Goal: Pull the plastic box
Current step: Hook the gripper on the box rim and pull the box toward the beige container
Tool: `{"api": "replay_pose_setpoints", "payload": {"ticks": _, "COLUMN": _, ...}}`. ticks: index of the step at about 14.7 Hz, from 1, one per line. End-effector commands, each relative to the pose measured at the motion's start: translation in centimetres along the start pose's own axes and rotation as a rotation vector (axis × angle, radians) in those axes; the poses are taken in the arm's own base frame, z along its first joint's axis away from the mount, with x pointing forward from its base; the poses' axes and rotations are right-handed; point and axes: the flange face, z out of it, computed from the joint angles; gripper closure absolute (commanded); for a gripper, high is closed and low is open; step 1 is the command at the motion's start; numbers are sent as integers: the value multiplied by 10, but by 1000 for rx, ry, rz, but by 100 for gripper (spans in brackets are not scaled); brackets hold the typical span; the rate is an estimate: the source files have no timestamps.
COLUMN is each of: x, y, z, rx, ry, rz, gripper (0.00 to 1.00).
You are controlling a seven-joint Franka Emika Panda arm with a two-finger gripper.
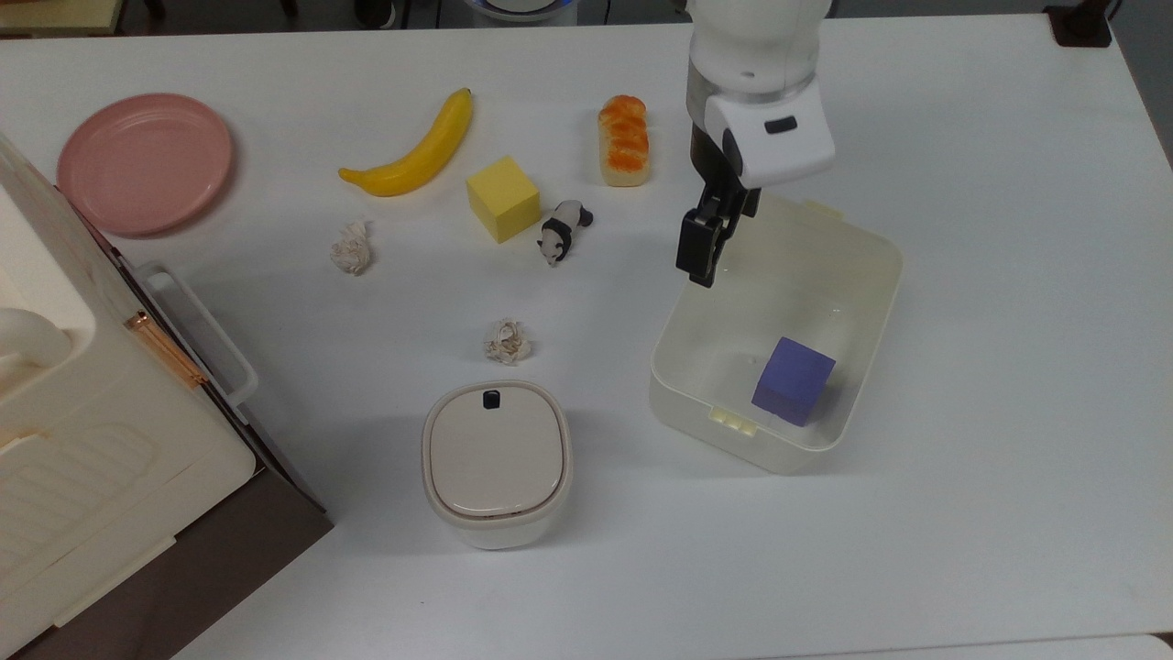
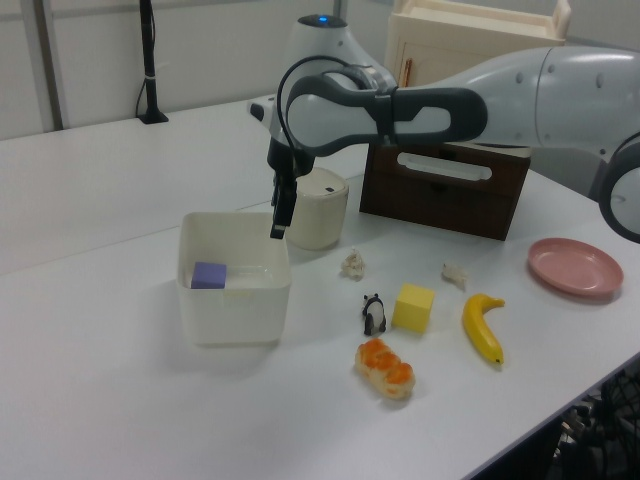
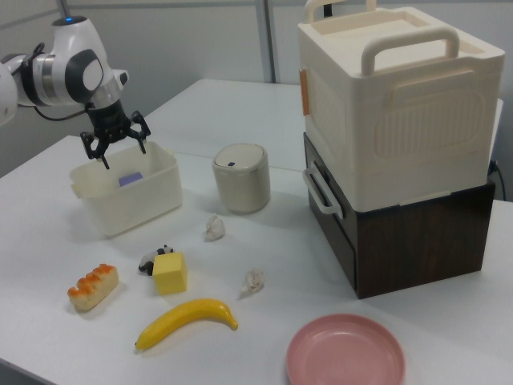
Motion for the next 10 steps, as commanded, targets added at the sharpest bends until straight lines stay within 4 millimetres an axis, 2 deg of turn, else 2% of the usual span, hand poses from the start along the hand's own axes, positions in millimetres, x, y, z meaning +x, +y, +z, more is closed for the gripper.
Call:
{"api": "replay_pose_setpoints", "payload": {"ticks": 1, "x": 6, "y": -5, "z": 28, "rx": 9, "ry": -28, "rz": -5, "gripper": 0}}
{"api": "replay_pose_setpoints", "payload": {"ticks": 4, "x": 5, "y": -4, "z": 45, "rx": 3, "ry": -62, "rz": -23, "gripper": 0}}
{"api": "replay_pose_setpoints", "payload": {"ticks": 10, "x": -7, "y": 2, "z": 55, "rx": -9, "ry": -114, "rz": -69, "gripper": 0}}
